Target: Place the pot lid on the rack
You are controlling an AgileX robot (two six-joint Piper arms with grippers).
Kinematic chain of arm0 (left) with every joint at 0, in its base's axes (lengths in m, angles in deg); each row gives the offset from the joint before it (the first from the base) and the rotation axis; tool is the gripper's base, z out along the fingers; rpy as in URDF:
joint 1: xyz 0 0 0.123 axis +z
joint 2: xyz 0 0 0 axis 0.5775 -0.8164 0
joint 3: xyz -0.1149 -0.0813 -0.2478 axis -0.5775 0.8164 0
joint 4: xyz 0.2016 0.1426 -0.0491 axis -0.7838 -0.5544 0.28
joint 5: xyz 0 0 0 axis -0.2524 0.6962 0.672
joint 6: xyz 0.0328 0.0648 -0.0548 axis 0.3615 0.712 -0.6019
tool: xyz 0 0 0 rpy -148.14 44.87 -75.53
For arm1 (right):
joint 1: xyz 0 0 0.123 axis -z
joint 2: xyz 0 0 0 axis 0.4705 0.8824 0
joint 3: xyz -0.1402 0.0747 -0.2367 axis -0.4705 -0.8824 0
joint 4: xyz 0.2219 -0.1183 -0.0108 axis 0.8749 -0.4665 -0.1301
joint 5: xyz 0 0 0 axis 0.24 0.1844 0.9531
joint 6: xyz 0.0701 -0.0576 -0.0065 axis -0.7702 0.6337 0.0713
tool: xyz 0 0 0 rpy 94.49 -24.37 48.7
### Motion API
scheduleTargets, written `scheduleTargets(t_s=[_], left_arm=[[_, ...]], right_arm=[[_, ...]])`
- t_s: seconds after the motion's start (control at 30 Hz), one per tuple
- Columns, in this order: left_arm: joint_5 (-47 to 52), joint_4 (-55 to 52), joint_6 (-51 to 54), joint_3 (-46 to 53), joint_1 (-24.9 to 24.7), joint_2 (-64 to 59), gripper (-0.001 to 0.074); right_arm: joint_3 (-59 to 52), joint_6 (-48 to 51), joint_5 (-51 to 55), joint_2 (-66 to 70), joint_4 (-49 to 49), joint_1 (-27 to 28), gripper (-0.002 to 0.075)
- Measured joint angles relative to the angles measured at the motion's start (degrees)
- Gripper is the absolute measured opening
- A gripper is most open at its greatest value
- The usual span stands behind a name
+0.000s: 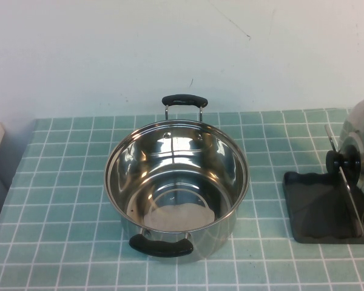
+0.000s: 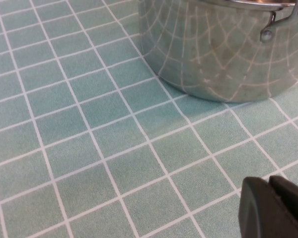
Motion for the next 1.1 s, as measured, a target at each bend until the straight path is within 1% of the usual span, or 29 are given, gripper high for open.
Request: scheduleTargets(t_s=[0.07, 0.2, 0.27, 0.43, 0.53, 0.67, 0.8, 1.1], left_arm=[[0.0, 0.0, 0.0, 0.0, 0.0, 0.0, -0.0002], [0.0, 0.0, 0.0, 0.0, 0.0, 0.0, -0.0002], [0.0, 0.0, 0.0, 0.0, 0.0, 0.0, -0.0002], [0.0, 0.0, 0.0, 0.0, 0.0, 0.0, -0.0002], [0.0, 0.0, 0.0, 0.0, 0.0, 0.0, -0.0002], [0.0, 0.0, 0.0, 0.0, 0.0, 0.0, -0.0002], [0.0, 0.0, 0.0, 0.0, 0.0, 0.0, -0.0002], [0.0, 0.0, 0.0, 0.0, 0.0, 0.0, -0.0002]], right_arm=[[-0.35, -2.88, 2.13, -0.1, -2.12, 0.0, -0.0001], [-0.44, -4.71, 7.5, -0.12, -3.34, 0.0, -0.0001], [-0.44, -5.93, 7.83, -0.22, -3.38, -0.64, -0.0001], [-0.44, -17.56, 7.83, -0.22, -4.34, -5.19, -0.0001], [-0.44, -22.37, 7.83, -0.22, -6.4, -8.3, -0.0001], [-0.44, -24.5, 7.83, -0.22, -8.46, -10.34, -0.0001], [-0.44, -24.64, 7.83, -0.22, -10.39, -10.8, -0.0001], [-0.44, -24.64, 7.83, -0.22, -10.92, -10.93, -0.0001]])
